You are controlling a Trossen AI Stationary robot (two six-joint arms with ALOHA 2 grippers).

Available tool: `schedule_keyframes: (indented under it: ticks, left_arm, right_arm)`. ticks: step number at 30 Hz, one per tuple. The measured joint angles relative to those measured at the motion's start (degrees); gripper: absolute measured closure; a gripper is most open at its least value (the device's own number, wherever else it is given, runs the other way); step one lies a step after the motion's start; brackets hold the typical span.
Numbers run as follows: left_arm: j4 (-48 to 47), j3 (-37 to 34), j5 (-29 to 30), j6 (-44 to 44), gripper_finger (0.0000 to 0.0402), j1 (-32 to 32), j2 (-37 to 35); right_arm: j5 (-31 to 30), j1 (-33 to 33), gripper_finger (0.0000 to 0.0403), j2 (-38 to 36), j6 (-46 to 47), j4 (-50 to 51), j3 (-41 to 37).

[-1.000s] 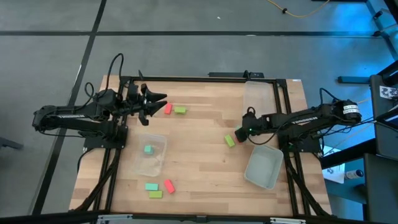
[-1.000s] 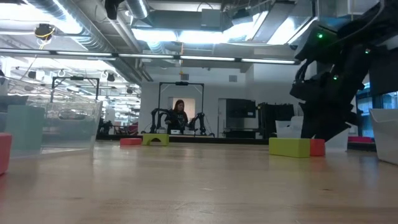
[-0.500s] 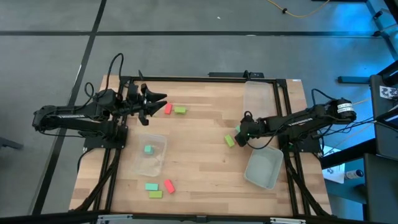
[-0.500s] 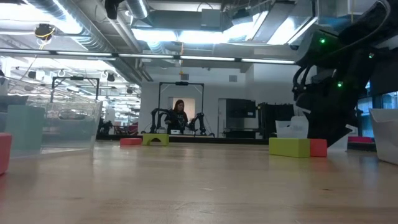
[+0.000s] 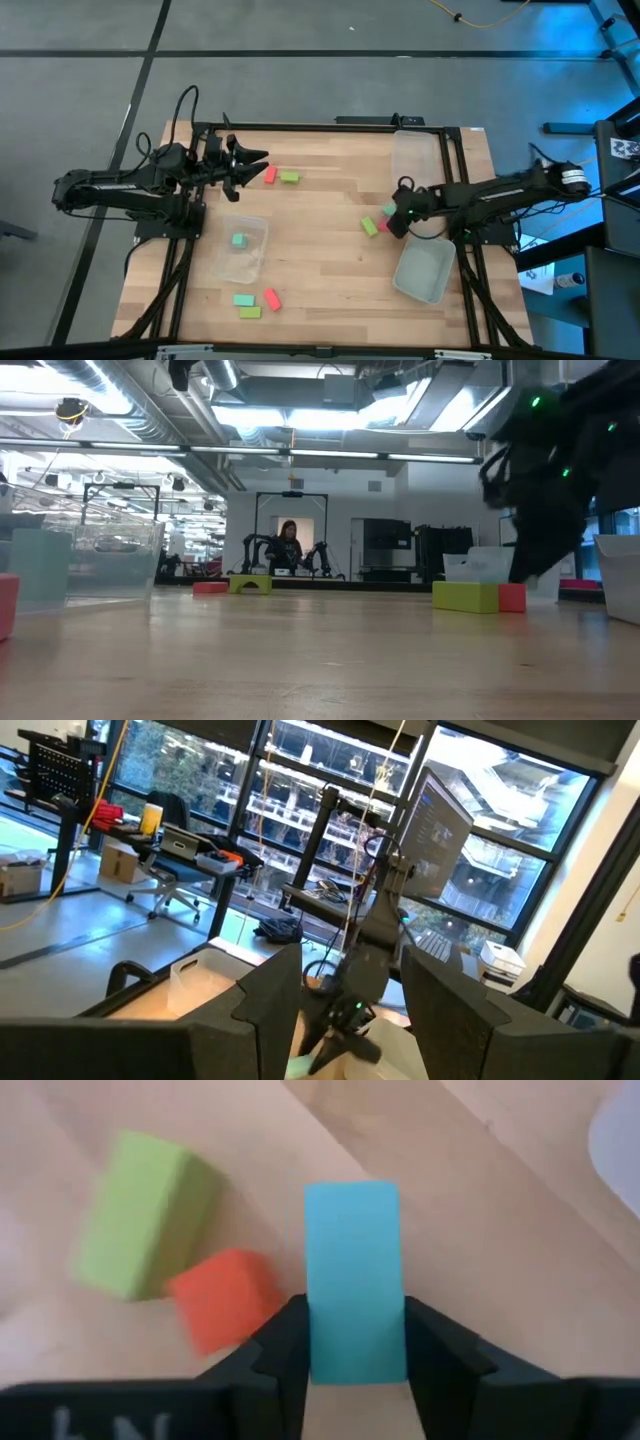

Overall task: Sort & place blocks by color
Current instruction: Put the right blue block into the left transparent bin

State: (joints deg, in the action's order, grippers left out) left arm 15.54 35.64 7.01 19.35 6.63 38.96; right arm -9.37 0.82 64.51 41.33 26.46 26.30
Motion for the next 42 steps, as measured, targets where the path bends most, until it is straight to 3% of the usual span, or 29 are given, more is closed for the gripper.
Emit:
schedule_keyframes:
  ticks: [4, 8, 14, 19, 26, 36, 42]
  left_arm:
    - [0.0, 0.0, 0.0, 0.0, 0.0237, 0.0, 0.0]
    - [0.0, 0.0, 0.0, 0.7, 0.0237, -0.4, 0.2]
    - [-0.2, 0.0, -0.5, -0.4, 0.0237, -2.2, 3.4]
    - [-0.7, 0.1, -0.8, -4.5, 0.0236, -3.0, 7.0]
    - [-0.3, 0.1, -7.6, -3.3, 0.0217, -2.2, 11.7]
    - [6.1, 0.0, -7.0, -1.9, 0.0139, -2.3, 15.2]
    - [12.6, 0.0, -6.3, -2.4, 0.0123, -2.7, 19.7]
  right_arm:
    - [2.1, 1.8, 0.0274, -7.9, -1.1, -3.7, 0.6]
    - [0.1, 2.5, 0.0274, -10.1, -2.6, -12.3, 3.3]
    - [-4.5, 2.5, 0.0274, -0.9, -8.2, -21.1, 14.6]
    - [-4.7, 2.5, 0.0274, 9.5, -12.3, -29.8, 24.9]
    - [-4.6, 2.5, 0.0274, 19.8, -13.2, -35.8, 34.8]
    - [-3.0, 2.8, 0.0274, 23.6, -15.1, -39.6, 39.5]
    - [-0.1, 2.8, 0.0274, 23.8, -16.8, -40.5, 39.5]
